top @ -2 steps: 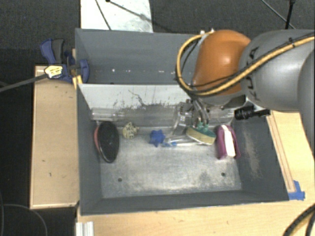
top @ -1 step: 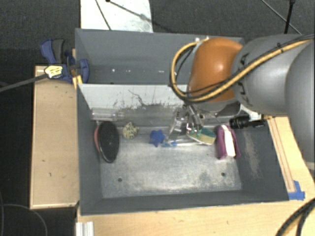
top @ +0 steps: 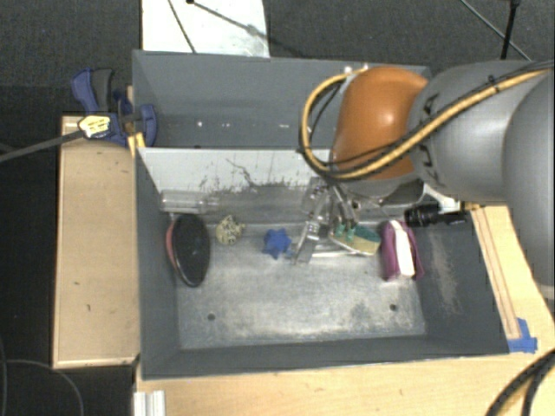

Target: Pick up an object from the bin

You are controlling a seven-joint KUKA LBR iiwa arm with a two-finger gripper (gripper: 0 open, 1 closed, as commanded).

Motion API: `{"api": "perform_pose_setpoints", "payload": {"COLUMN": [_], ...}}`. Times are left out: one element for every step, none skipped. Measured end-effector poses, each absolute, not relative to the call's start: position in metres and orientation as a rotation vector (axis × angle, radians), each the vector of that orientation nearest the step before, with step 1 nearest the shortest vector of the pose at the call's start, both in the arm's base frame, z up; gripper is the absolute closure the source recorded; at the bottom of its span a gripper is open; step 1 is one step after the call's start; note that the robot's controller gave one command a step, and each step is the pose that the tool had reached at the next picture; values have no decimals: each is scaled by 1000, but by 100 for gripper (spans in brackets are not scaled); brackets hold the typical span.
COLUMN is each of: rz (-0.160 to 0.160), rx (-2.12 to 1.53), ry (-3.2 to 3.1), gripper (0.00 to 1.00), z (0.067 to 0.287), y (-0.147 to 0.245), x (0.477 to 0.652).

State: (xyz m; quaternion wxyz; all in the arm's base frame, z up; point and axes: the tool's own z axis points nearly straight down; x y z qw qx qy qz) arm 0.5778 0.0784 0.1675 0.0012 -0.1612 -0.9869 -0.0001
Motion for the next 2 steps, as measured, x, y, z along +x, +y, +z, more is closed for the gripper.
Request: {"api": "perform_pose_setpoints", "payload": {"rz": [1, -3], "rx": [-592, -595], "ry": [-3080, -3085], "gripper": [0, 100], "z": [72, 78], "y": [91, 91], "x": [584, 586]}}
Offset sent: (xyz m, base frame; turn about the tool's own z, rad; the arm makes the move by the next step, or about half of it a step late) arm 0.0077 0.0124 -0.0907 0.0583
